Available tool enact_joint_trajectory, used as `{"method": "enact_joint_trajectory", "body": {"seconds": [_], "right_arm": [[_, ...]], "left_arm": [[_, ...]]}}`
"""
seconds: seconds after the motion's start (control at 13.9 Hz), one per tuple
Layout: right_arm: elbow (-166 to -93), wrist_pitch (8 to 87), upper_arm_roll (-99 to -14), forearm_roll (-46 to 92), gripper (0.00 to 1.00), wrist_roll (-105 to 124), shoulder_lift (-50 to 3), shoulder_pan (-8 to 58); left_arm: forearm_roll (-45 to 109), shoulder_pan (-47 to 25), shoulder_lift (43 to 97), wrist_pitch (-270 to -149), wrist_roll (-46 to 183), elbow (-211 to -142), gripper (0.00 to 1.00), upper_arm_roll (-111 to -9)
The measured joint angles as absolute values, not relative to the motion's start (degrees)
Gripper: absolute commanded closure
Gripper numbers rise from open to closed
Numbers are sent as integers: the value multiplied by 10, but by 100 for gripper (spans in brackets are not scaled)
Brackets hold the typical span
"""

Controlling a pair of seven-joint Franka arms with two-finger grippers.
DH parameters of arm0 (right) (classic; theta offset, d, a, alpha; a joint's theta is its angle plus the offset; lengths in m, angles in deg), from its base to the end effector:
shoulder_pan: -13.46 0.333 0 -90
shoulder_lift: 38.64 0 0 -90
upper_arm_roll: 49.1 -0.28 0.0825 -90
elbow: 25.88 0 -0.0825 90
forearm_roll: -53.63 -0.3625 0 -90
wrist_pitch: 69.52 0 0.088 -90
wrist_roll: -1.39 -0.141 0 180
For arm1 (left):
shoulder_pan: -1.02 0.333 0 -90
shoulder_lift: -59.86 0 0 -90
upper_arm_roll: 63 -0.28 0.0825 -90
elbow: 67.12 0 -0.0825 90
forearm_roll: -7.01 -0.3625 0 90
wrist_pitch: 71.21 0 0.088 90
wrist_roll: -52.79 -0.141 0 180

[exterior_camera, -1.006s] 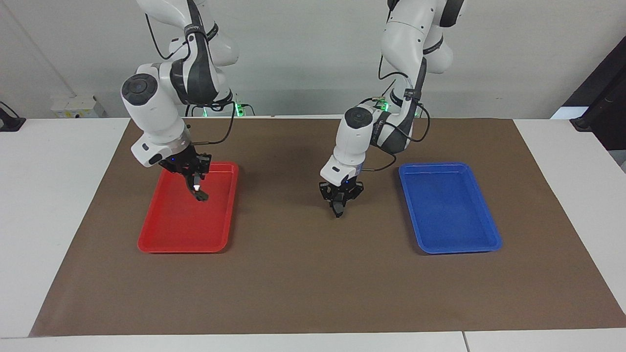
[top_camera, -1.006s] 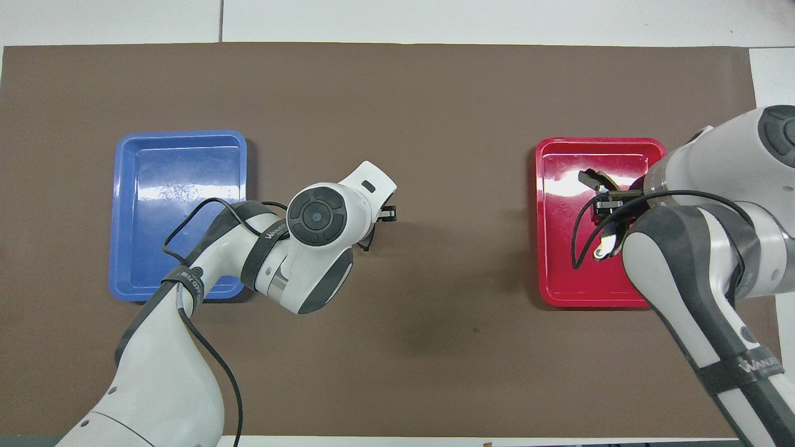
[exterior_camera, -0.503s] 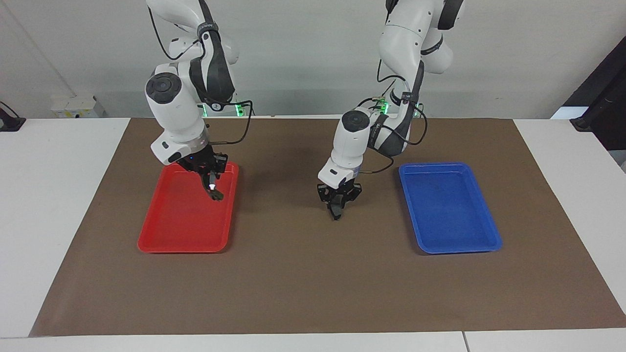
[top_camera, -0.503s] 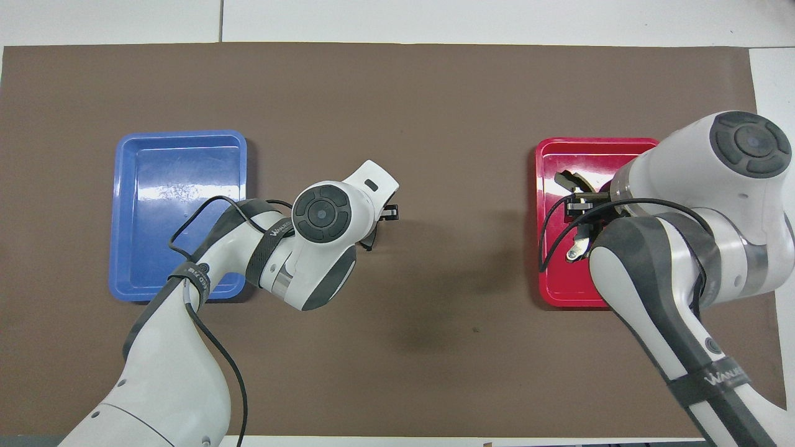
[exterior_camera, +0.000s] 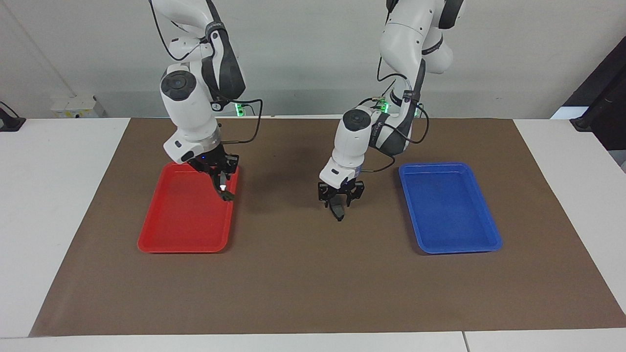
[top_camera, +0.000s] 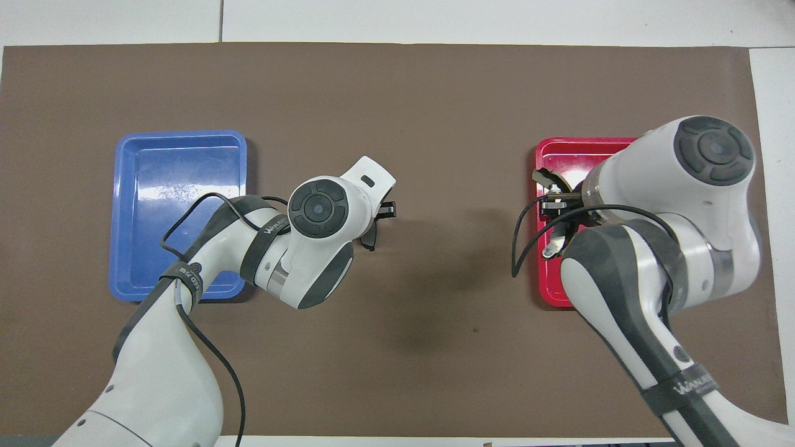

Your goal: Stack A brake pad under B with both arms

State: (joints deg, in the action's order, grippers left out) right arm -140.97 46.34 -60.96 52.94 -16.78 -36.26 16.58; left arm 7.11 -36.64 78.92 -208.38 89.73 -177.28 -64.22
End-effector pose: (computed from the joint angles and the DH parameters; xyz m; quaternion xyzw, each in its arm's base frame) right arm 0.5193 0.1396 0.3724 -0.9994 0.0306 0.0158 0.0054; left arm 0.4898 -0.3621 0.2780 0.9976 0.0041 0.0573 0.0392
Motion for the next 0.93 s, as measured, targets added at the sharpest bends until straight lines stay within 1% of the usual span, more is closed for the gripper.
{"method": "enact_joint_trajectory", "body": {"seconds": [0.14,0.29,0.43,0.5,0.79,0.93], "right_arm": [[-1399,483,-616,529,100,-185,-343,200],[-1388,493,-617,529,100,-186,-324,222],[-1356,496,-617,529,100,-186,-289,251],[-1328,497,-617,529,100,-186,-263,268],[-1212,503,-617,539,100,-186,-147,333],[-1186,524,-617,556,100,-186,-110,356]], "left_arm": [[71,-344,748,-2007,877,-1766,1,-646],[71,-306,704,-1937,807,-1764,1,-649],[71,-260,669,-1884,724,-1761,1,-651],[71,-234,656,-1857,675,-1757,1,-651],[71,-129,636,-1766,497,-1718,1,-654],[71,-77,628,-1746,422,-1706,1,-654]]}}
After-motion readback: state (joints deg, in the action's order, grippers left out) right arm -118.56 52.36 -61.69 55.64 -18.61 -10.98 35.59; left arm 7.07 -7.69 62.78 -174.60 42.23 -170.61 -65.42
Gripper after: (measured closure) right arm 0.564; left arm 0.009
